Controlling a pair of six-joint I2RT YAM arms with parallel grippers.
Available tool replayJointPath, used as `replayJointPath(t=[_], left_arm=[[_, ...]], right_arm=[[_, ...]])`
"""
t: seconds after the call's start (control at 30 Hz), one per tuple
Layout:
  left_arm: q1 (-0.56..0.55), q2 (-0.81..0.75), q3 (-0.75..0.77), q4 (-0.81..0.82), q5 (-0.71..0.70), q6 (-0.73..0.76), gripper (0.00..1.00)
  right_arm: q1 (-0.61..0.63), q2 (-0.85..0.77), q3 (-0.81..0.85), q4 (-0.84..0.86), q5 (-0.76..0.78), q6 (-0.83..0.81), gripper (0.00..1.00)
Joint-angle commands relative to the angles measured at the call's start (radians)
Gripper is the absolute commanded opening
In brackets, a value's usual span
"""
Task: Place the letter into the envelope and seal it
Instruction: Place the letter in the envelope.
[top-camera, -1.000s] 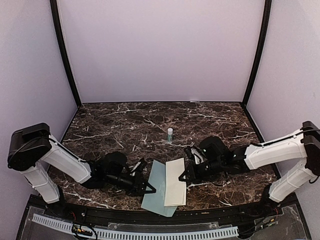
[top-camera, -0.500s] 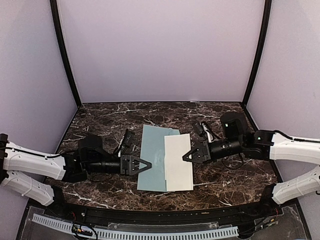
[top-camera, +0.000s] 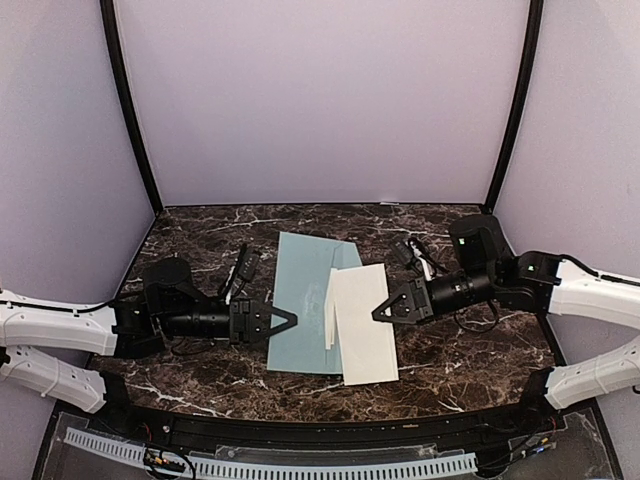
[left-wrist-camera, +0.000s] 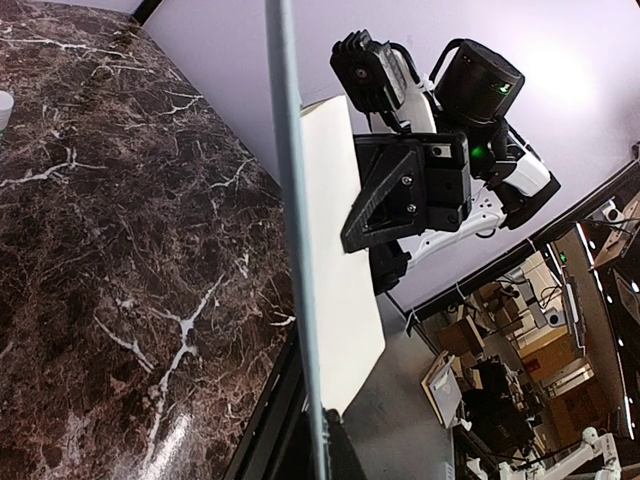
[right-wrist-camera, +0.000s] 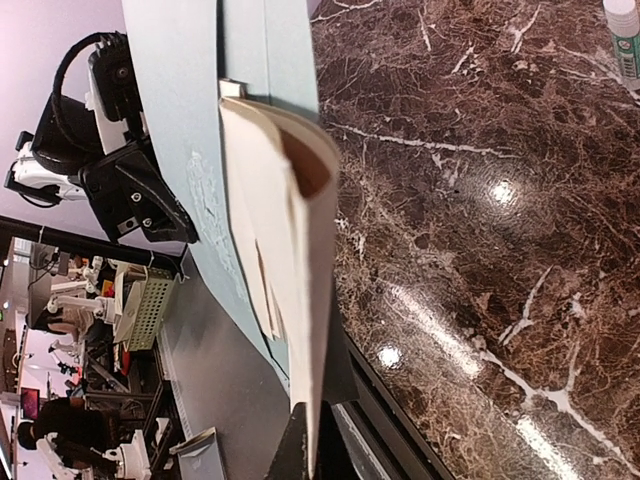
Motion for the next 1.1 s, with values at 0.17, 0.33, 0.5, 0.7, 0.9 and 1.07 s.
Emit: replayJointPath(t=[0.17, 0.33, 0.5, 0.7, 0.9, 1.07], left_arm=[[0.004, -0.001, 0.032, 0.016, 0.132, 0.056, 0.00], [0.004, 0.010, 0.037, 0.018, 0.161, 0.056, 0.00], [0.003, 0.027, 0.038, 0.053, 0.192, 0.024, 0.00], [0.004, 0.046, 0.030, 0.126, 0.195, -0.028, 0.00], [0.005, 0.072, 0.002, 0.223, 0.192, -0.103, 0.00], [0.004, 0.095, -0.009, 0.283, 0.192, -0.165, 0.00]], right_arm=[[-0.014, 0.022, -0.003, 0.085, -0.041, 0.020, 0.00], [-0.017, 0.021, -0.007, 0.126, -0.033, 0.020, 0.00], [-0.017, 0.006, -0.036, 0.190, -0.023, 0.027, 0.00], [-0.017, 0.000, -0.065, 0.263, -0.015, 0.050, 0.00], [-0.017, -0.010, -0.081, 0.314, -0.007, 0.048, 0.00], [-0.017, -0.010, -0.090, 0.327, -0.006, 0.042, 0.00]])
